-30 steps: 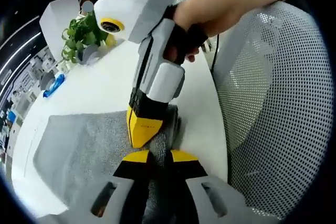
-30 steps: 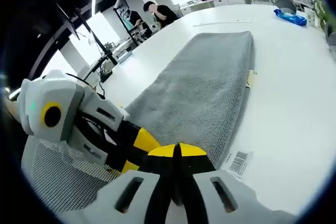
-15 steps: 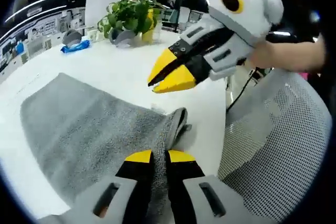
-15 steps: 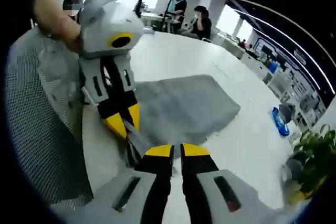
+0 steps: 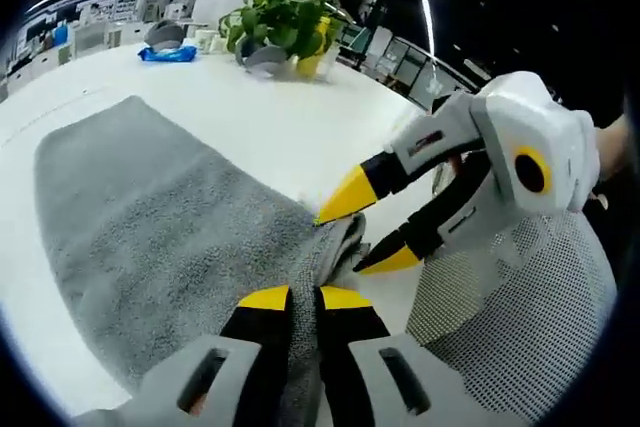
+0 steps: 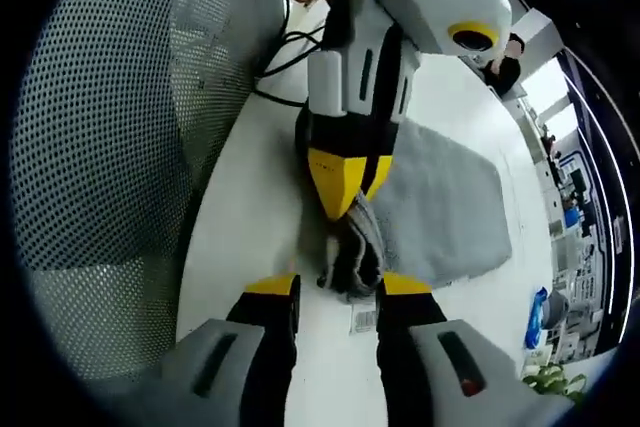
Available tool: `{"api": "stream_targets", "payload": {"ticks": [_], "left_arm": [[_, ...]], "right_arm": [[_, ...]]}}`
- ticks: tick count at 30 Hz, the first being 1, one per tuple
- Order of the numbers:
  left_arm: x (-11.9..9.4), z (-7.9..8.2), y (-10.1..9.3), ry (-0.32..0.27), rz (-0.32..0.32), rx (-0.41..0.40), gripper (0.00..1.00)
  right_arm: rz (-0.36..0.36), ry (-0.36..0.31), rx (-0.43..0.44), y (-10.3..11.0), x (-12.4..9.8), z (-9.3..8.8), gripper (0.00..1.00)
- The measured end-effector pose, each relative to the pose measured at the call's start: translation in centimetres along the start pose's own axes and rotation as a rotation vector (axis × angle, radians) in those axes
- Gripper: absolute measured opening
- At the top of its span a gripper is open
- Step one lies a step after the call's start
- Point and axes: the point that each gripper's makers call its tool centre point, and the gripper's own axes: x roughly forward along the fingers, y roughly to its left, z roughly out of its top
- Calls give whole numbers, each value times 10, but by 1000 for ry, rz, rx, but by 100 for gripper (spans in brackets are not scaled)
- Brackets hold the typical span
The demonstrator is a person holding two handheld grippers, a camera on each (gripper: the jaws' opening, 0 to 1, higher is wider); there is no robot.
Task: Fold the towel on the table until its edges align and the towel forms a compact rectangular stack.
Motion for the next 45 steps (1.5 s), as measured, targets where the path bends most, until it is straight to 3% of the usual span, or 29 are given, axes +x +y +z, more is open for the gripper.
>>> {"api": "stream_targets", "payload": {"ticks": [1,4,5,7,11,13,15,16,18,20,21,23,25,26,30,34,39,41,43,45], "left_arm": [[0,0,0,0,-3,-6,10],[-2,1,0,7,-8,-18,10],[-4,2,0,12,-8,-19,11],[-11,6,-1,21,4,66,13],[-30,27,4,-38,104,289,23],[-36,40,-2,-93,113,394,28],[-37,48,-16,-149,69,438,36],[-35,47,-20,-144,62,452,40],[-31,43,-10,-90,139,523,47],[-31,31,12,23,265,633,45],[-31,24,18,71,282,676,43],[-33,14,20,97,262,654,31],[-40,17,23,101,270,628,19],[-48,25,28,61,304,589,19],[-69,27,41,24,327,505,18],[-76,26,44,-20,266,393,17],[-89,19,44,-27,233,411,17],[-96,8,57,32,278,447,16],[-98,7,63,23,294,425,13],[-97,14,62,-36,278,370,11]], "right_arm": [[4,-3,-3,-1,-1,0,12],[2,-18,21,-12,-6,3,8],[10,-53,81,-15,-8,7,8],[28,-77,166,-19,-13,10,7],[38,-124,301,-37,-22,13,7],[32,-140,349,-48,-25,13,7],[40,-158,417,-57,-27,15,6],[50,-166,449,-59,-28,17,6],[51,-178,491,-67,-30,18,6],[49,-187,498,-73,-33,21,6],[46,-197,516,-76,-34,23,6],[59,-235,580,-78,-36,27,6],[77,-251,630,-77,-37,24,6],[73,-247,634,-77,-36,20,6],[77,-299,733,-73,-41,13,6],[88,-346,775,-68,-47,13,6],[84,-368,795,-67,-51,14,6],[73,-368,803,-69,-53,11,6],[77,-396,842,-72,-55,11,6],[76,-400,851,-74,-55,11,6]]}}
